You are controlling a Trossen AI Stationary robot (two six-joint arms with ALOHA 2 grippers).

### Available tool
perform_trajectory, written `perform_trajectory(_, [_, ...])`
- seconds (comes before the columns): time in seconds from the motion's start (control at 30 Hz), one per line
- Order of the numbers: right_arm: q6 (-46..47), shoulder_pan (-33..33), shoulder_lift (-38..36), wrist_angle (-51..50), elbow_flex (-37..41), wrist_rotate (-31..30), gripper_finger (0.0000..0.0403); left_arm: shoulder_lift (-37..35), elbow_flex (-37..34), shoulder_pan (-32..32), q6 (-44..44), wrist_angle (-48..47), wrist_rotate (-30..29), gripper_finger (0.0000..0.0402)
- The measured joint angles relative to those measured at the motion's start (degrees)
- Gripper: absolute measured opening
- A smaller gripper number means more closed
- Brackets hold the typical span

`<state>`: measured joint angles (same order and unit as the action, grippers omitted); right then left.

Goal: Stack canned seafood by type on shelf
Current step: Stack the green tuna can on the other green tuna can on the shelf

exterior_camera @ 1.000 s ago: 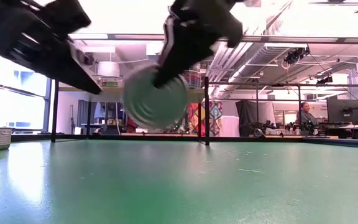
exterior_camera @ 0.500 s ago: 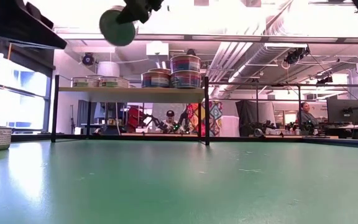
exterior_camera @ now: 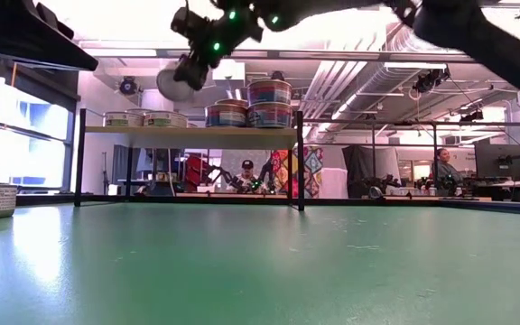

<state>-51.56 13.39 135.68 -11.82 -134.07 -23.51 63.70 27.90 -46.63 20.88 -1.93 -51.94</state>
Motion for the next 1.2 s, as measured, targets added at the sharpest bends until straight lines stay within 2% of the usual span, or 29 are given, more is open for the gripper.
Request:
perform_trajectory(0.13, [-1.2,1.8,1.5,3.8,1.4,0.9,0.0127,0.0,0.0,0.0,0.0,0.1,0.0,0.0000])
perform_trajectory(0.47, [2.9,2.6,1.4,-0.3,1.8,5.7,0.0127,0.0,0.0,0.1,0.0,0.3,-1.2,0.0000])
perform_trajectory(0.9, [6.6,4.4,1.3,-2.5,1.8,6.7,0.0127,0.0,0.0,0.1,0.0,0.8,-1.2,0.0000])
perform_trajectory(1.07, [6.4,4.4,1.3,-2.1,1.8,7.5,0.0150,0.0,0.0,0.1,0.0,0.9,-1.2,0.0000])
perform_trajectory(1.2, [6.5,4.4,1.3,-2.1,1.8,7.5,0.0149,0.0,0.0,0.1,0.0,1.0,-1.2,0.0000])
